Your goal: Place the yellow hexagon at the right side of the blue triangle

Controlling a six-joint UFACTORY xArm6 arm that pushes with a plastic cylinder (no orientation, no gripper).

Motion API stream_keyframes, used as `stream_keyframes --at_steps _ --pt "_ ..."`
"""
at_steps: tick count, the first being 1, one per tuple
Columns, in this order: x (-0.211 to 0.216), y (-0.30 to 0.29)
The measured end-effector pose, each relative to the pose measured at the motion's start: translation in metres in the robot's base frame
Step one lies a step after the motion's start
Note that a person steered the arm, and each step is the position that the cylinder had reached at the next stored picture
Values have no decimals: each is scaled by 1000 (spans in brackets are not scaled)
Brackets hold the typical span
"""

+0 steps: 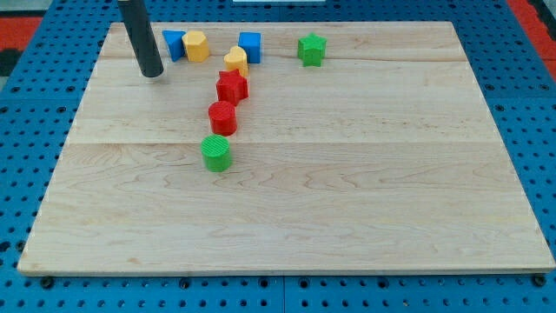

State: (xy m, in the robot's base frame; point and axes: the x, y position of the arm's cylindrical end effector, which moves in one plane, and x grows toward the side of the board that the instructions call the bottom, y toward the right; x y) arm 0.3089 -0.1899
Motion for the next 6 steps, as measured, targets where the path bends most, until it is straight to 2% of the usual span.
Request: stream_keyframes --at_steps 5,6 --pt "-2 14" --pt "-10 52"
